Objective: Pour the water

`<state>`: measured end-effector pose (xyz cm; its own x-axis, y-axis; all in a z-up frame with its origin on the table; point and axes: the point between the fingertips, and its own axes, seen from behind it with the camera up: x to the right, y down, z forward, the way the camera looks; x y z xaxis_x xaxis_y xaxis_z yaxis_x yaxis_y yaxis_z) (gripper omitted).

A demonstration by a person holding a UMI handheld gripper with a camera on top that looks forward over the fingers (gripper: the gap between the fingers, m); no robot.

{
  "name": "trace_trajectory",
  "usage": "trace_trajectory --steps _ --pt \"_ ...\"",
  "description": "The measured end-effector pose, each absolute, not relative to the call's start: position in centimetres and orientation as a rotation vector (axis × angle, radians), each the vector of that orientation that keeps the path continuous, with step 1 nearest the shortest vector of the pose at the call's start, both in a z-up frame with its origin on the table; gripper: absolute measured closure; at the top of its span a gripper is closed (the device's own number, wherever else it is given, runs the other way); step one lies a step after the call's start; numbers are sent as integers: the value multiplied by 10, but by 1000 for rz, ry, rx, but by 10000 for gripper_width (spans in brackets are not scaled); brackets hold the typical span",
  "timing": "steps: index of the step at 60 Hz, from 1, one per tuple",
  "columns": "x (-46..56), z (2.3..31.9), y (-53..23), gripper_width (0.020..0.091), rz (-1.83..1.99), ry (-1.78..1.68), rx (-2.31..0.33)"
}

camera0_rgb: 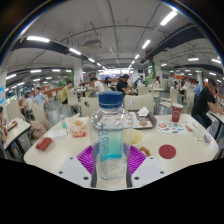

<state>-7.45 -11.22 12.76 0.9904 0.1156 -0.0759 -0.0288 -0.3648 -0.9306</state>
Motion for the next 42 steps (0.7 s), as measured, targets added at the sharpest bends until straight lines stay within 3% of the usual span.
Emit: trace_trajectory --steps 10,18,28,42 --pt "-138 210 -74 715 566 169 -1843" --pt "-164 244 -41 716 1025 542 -1766" --pt "-159 220 3 716 1502 1106 -1571" --pt "-149 177 16 718 1755 1503 -1359"
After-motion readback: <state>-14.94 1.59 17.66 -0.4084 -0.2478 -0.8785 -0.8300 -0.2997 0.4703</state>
